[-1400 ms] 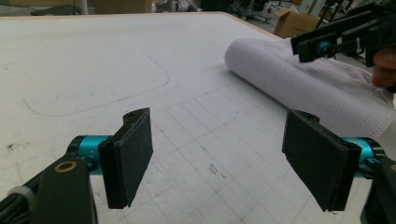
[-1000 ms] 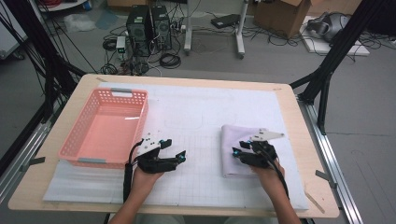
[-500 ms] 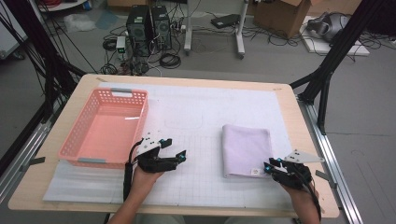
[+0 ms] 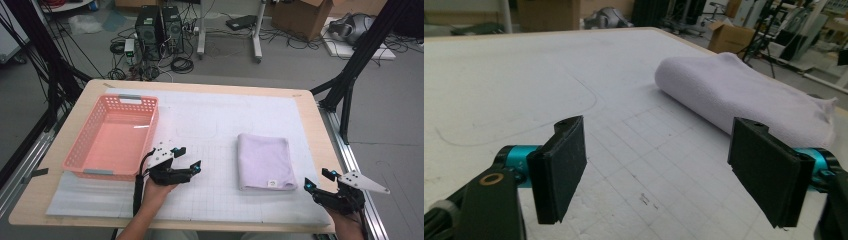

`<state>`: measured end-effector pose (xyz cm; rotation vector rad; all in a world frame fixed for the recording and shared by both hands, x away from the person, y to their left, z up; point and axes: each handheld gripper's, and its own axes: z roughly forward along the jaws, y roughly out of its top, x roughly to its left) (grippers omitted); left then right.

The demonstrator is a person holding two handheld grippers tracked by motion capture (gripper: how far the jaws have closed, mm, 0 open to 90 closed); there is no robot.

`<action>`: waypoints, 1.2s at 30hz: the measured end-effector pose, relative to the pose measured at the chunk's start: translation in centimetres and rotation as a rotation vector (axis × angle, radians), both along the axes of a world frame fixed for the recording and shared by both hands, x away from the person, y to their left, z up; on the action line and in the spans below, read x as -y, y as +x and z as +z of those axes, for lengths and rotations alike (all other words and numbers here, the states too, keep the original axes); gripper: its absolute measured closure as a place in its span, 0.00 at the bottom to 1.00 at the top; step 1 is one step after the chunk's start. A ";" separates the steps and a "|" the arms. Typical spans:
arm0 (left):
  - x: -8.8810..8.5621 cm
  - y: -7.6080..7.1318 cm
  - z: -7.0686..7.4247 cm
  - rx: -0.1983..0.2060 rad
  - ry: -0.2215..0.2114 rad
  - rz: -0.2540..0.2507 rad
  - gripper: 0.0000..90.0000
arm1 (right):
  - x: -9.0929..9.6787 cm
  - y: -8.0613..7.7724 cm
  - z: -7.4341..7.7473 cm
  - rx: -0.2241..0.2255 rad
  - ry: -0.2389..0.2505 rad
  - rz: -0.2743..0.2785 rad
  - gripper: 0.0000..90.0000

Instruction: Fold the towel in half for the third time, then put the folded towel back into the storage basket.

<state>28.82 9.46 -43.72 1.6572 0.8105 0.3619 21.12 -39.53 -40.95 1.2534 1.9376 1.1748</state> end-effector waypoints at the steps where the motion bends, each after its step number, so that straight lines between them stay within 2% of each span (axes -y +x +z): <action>1: 0.1 0.0 0.0 -0.006 0.002 0.003 0.27 | 0.0 0.1 -0.1 -0.001 -0.003 -0.002 0.26; 4: 0.3 0.0 -0.1 -0.023 0.001 -0.012 0.23 | -0.2 0.3 -0.4 -0.014 -0.015 0.009 0.25; 6: 0.3 0.0 -0.1 -0.026 -0.010 -0.005 0.23 | -0.4 0.4 -0.5 -0.016 -0.029 0.020 0.25; 10: 0.3 0.1 -0.1 -0.022 -0.014 0.012 0.22 | -0.2 0.4 -0.4 -0.020 -0.028 0.024 0.24; 13: 0.4 0.2 -0.2 -0.029 -0.001 0.020 0.22 | 0.1 0.4 -0.4 -0.017 -0.018 0.011 0.23; 17: 0.8 0.3 -0.3 -0.036 -0.007 0.009 0.23 | 0.2 0.3 -0.5 -0.030 -0.026 0.010 0.23; 22: 1.9 1.0 -0.6 -0.055 0.019 0.004 0.25 | 0.2 0.2 -0.6 -0.027 -0.028 0.007 0.23; 25: 2.7 1.5 -0.7 -0.084 0.032 0.003 0.26 | 0.2 0.2 -0.6 -0.037 -0.031 0.010 0.23; 27: 3.4 1.8 -0.6 -0.093 0.045 -0.021 0.27 | 0.1 0.2 -0.7 -0.035 -0.030 0.018 0.23; 29: 4.3 2.2 -0.3 -0.109 0.038 -0.047 0.30 | 0.1 0.2 -0.6 -0.033 -0.035 0.024 0.23; 31: 5.3 2.5 0.0 -0.114 0.029 -0.062 0.31 | 0.0 0.2 -0.8 -0.045 -0.026 0.025 0.23; 34: 7.2 3.1 0.5 -0.122 0.053 -0.086 0.31 | -0.1 0.4 -1.1 -0.063 -0.043 0.033 0.23; 36: 8.2 3.5 0.7 -0.124 0.047 -0.103 0.31 | -0.1 0.4 -1.2 -0.066 -0.041 0.033 0.23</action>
